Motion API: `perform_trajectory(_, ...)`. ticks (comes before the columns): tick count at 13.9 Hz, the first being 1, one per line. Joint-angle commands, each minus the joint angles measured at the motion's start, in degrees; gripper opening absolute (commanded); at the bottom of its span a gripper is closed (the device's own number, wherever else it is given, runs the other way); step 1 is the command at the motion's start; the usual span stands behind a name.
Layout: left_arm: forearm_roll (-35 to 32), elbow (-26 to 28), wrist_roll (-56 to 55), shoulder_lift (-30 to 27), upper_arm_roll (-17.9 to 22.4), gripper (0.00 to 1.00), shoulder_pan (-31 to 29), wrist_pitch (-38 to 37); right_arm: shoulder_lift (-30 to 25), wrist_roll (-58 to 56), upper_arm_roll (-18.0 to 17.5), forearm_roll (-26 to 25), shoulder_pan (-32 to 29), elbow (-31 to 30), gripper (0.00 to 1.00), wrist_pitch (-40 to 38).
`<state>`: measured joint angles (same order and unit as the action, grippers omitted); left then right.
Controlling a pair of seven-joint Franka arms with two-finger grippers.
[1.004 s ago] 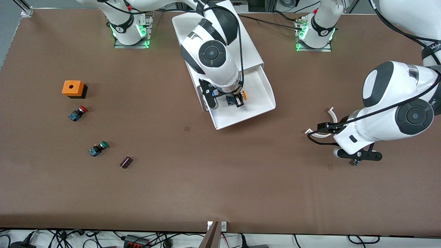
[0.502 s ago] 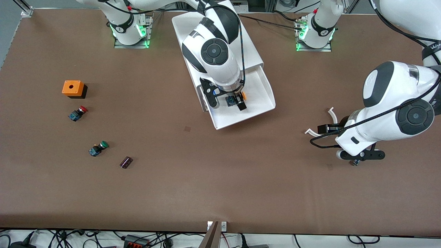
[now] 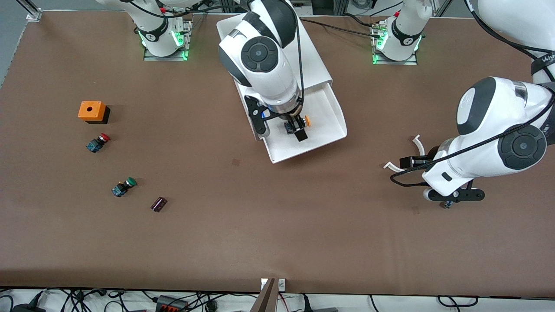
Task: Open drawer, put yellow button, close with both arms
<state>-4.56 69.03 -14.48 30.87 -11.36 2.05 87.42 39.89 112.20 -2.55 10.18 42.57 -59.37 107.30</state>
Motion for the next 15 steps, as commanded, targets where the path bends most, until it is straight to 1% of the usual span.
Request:
perform_trajectory(1, -0.9, -0.4, -0.8, -0.3, -0.2, 1.00, 0.2, -0.3, -1.6, -0.9, 0.4, -1.0, -2.9, 1.4, 1.00, -3.7)
perform_trajectory(4, -0.6, -0.4, -0.9, -0.3, -0.3, 1.00, 0.3, -0.3, -4.6, -15.8, 0.5, -1.2, -7.1, 1.2, 1.00, -10.2)
perform_trajectory(5, -0.4, -0.4, -0.9, -0.3, -0.4, 1.00, 0.4, -0.3, -5.3, -19.5, 1.1, -1.4, -8.4, 1.1, 1.00, -12.3)
perform_trajectory(6, -0.4, -0.5, -0.9, -0.3, -0.7, 1.00, 0.4, -0.4, -6.0, -23.6, 1.8, -2.5, -9.5, 0.9, 1.00, -14.2)
perform_trajectory(8, 1.7, -0.5, -1.1, -0.2, -1.5, 1.00, 0.6, -0.1, -6.6, -35.9, 1.9, -5.2, -12.1, 0.6, 1.00, -18.2)
perform_trajectory(9, 2.2, -0.3, -1.1, -0.2, -1.5, 1.00, 1.2, 1.4, -6.8, -41.3, 2.0, -5.4, -13.2, 0.6, 1.00, -19.3)
perform_trajectory(11, 2.2, 0.1, -1.7, -0.2, -1.5, 1.00, 3.0, 6.0, -7.3, -48.5, 2.6, -7.1, -16.0, 0.0, 1.00, -21.0)
perform_trajectory(13, 2.0, 0.5, -8.2, 0.1, -1.5, 1.00, 4.9, 8.6, -7.8, -58.0, 2.6, -8.2, -19.9, -1.4, 1.00, -22.2)
perform_trajectory(15, 2.0, 0.7, -14.7, 0.5, -1.4, 1.00, 8.0, 10.9, -9.1, -64.4, 2.6, -8.3, -23.4, -3.7, 1.00, -22.1)
